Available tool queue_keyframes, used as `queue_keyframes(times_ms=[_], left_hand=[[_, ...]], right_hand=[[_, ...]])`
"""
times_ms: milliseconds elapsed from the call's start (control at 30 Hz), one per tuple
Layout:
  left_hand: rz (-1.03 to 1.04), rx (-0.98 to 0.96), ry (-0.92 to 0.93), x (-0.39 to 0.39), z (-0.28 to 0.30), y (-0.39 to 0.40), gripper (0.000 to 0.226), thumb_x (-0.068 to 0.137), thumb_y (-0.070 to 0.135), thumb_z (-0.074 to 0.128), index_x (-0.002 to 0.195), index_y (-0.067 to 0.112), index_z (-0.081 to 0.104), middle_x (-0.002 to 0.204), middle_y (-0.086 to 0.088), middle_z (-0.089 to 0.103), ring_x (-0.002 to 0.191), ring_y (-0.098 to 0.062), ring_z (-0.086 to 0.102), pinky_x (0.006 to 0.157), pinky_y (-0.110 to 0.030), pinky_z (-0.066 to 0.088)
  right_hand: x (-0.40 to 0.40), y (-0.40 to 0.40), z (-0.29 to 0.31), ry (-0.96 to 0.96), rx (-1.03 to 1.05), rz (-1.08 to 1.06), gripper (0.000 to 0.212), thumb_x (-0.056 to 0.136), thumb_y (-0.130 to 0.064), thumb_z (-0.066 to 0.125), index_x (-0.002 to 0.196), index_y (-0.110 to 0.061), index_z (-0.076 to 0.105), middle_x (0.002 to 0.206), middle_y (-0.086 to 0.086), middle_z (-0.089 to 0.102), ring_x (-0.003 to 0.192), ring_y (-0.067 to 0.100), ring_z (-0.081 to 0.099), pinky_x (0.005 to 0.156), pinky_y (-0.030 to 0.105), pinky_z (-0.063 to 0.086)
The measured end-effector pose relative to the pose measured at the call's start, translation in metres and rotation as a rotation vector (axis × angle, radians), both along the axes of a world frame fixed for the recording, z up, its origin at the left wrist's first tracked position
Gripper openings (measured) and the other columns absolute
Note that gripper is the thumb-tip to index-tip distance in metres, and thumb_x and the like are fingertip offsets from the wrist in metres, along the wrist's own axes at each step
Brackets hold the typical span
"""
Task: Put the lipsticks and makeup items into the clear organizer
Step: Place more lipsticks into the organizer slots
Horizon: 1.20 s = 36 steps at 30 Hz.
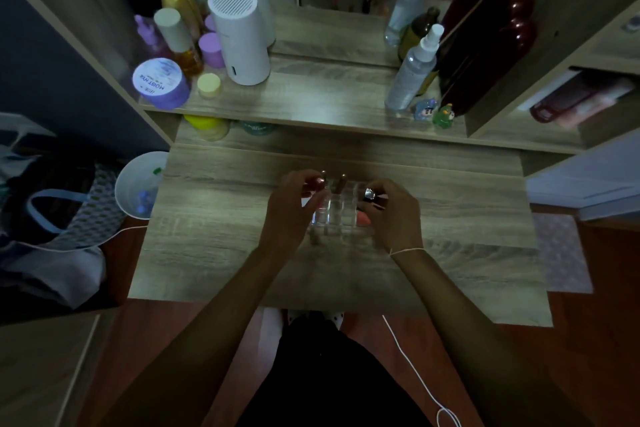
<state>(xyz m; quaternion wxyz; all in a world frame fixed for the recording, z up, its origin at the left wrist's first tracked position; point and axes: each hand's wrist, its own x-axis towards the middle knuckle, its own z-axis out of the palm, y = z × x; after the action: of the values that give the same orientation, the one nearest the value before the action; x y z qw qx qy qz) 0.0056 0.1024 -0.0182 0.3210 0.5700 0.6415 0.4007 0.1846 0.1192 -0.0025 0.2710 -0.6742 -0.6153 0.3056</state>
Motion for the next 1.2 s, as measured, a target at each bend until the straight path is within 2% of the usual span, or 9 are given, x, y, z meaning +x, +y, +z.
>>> queue_keyframes(times_ms=[133,233,400,633,800,867,933,1033,1200], left_hand=[[-0.003,0.049,0.073,0.002,-0.005,0.005,0.024,0.083,0.014,0.071,0.106,0.017,0.062,0.102,-0.003,0.065,0.089,-0.006,0.061,0.08,-0.012,0.049],[0.008,0.055,0.101,0.004,-0.009,0.005,0.023,0.083,0.014,0.07,0.105,0.018,0.062,0.102,-0.002,0.066,0.088,-0.001,0.057,0.08,0.001,0.041],[0.005,0.025,0.121,0.003,-0.015,0.002,0.022,0.084,0.015,0.07,0.105,0.017,0.063,0.105,-0.004,0.066,0.09,0.0,0.057,0.077,0.003,0.039],[-0.034,0.035,0.092,0.005,-0.023,-0.002,0.019,0.085,0.012,0.067,0.103,0.016,0.062,0.106,-0.005,0.058,0.088,-0.009,0.061,0.078,-0.022,0.054],[-0.076,-0.007,0.111,0.01,-0.031,-0.003,0.017,0.087,0.009,0.065,0.103,0.015,0.061,0.101,0.002,0.058,0.089,-0.011,0.059,0.077,-0.021,0.05],[-0.087,-0.067,0.118,0.011,-0.035,-0.004,0.014,0.09,0.011,0.061,0.104,0.016,0.061,0.104,-0.002,0.064,0.092,-0.015,0.061,0.078,-0.02,0.048],[-0.09,-0.112,0.125,0.011,-0.038,-0.004,0.014,0.092,0.014,0.058,0.105,0.016,0.061,0.108,-0.005,0.065,0.094,-0.016,0.061,0.08,-0.027,0.05],[-0.096,-0.081,0.152,0.012,-0.039,-0.003,0.013,0.092,0.014,0.058,0.105,0.015,0.061,0.108,-0.007,0.064,0.094,-0.016,0.06,0.082,-0.03,0.05],[-0.094,-0.059,0.158,0.011,-0.043,-0.002,0.011,0.094,0.017,0.056,0.105,0.017,0.059,0.107,-0.004,0.063,0.093,-0.01,0.056,0.08,-0.026,0.046]], right_hand=[[-0.001,0.01,0.0,-0.005,0.035,-0.002,0.024,0.071,0.001,0.077,0.086,-0.013,0.066,0.089,0.009,0.069,0.077,0.016,0.063,0.075,0.034,0.057],[-0.001,0.015,-0.001,-0.016,0.052,0.005,0.022,0.07,0.001,0.077,0.087,-0.01,0.067,0.086,0.01,0.07,0.077,0.021,0.066,0.076,0.041,0.057],[0.001,0.021,-0.004,-0.026,0.032,0.029,0.022,0.071,-0.002,0.077,0.088,-0.011,0.067,0.087,0.008,0.072,0.078,0.017,0.066,0.077,0.038,0.057],[0.003,0.026,-0.008,-0.034,0.025,0.046,0.022,0.069,-0.003,0.078,0.087,-0.011,0.067,0.086,0.006,0.071,0.077,0.012,0.062,0.075,0.029,0.054],[0.007,0.028,-0.01,-0.042,0.033,0.059,0.022,0.071,-0.003,0.076,0.089,-0.012,0.066,0.089,0.006,0.071,0.08,0.013,0.062,0.074,0.023,0.049],[0.009,0.03,-0.01,-0.056,0.043,0.069,0.023,0.071,-0.003,0.076,0.09,-0.012,0.066,0.091,0.007,0.07,0.08,0.014,0.062,0.075,0.025,0.049],[0.011,0.031,-0.01,-0.068,0.044,0.086,0.024,0.07,-0.003,0.077,0.09,-0.012,0.066,0.092,0.007,0.068,0.081,0.015,0.061,0.076,0.027,0.051],[0.012,0.033,-0.012,-0.07,0.041,0.098,0.025,0.07,-0.002,0.076,0.09,-0.012,0.066,0.093,0.007,0.068,0.083,0.015,0.061,0.077,0.026,0.051],[0.012,0.033,-0.015,-0.071,0.025,0.104,0.025,0.069,-0.004,0.076,0.09,-0.013,0.066,0.093,0.005,0.068,0.081,0.012,0.06,0.077,0.025,0.05]])
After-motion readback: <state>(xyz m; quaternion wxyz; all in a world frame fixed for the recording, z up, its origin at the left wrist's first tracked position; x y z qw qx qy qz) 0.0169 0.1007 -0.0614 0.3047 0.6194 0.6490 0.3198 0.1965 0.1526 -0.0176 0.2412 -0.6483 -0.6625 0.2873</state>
